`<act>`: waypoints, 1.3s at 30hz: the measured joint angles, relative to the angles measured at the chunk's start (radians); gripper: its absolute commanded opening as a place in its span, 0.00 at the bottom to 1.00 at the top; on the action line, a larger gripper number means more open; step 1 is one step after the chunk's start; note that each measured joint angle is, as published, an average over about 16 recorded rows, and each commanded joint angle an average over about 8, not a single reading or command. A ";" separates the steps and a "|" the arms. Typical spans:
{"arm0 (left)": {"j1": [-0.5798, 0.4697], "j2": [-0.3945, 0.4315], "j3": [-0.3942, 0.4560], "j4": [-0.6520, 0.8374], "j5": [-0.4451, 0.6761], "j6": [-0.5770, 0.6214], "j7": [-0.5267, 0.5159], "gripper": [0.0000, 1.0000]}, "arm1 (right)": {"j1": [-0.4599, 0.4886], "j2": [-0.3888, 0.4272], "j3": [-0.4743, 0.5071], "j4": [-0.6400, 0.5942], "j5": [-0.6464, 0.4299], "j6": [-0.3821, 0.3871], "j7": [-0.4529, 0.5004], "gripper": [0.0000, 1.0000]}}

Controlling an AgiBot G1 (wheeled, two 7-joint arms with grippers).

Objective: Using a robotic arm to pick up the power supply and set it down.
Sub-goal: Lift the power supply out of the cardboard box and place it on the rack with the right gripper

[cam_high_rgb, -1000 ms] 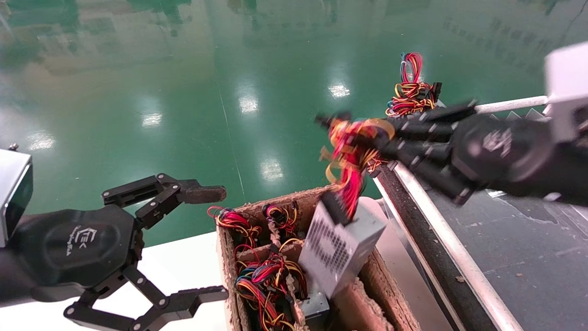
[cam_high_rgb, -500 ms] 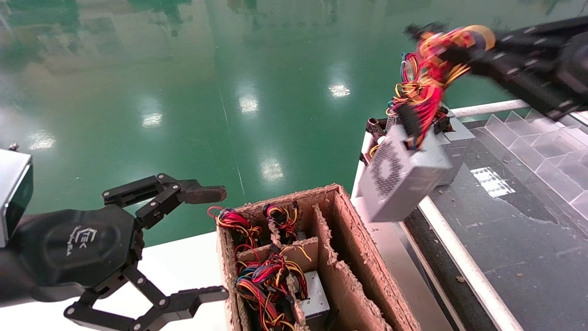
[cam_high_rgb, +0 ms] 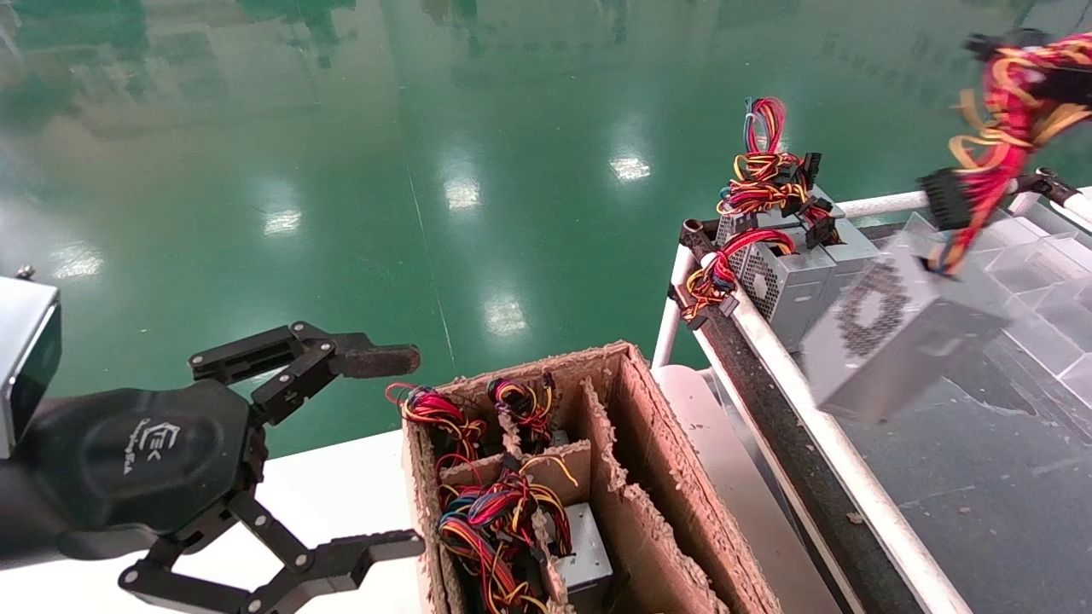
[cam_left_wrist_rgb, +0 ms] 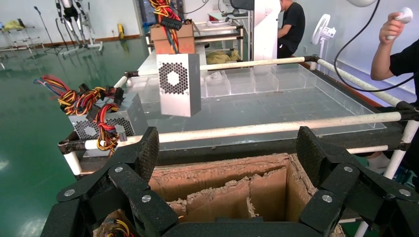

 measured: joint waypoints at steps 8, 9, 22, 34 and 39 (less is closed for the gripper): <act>0.000 0.000 0.000 0.000 0.000 0.000 0.000 1.00 | -0.005 0.012 -0.011 -0.077 -0.049 0.048 -0.021 0.00; 0.000 0.000 0.000 0.000 0.000 0.000 0.000 1.00 | -0.003 0.008 -0.014 -0.090 -0.057 0.054 -0.025 0.00; 0.000 0.000 0.001 0.000 0.000 0.000 0.000 1.00 | 0.120 -0.119 -0.084 -0.317 -0.203 0.118 -0.090 0.00; 0.000 0.000 0.001 0.000 -0.001 0.000 0.000 1.00 | 0.279 -0.231 -0.148 -0.528 -0.329 0.154 -0.182 0.00; 0.000 0.000 0.001 0.000 -0.001 0.000 0.000 1.00 | 0.324 -0.272 -0.164 -0.607 -0.361 0.207 -0.218 0.00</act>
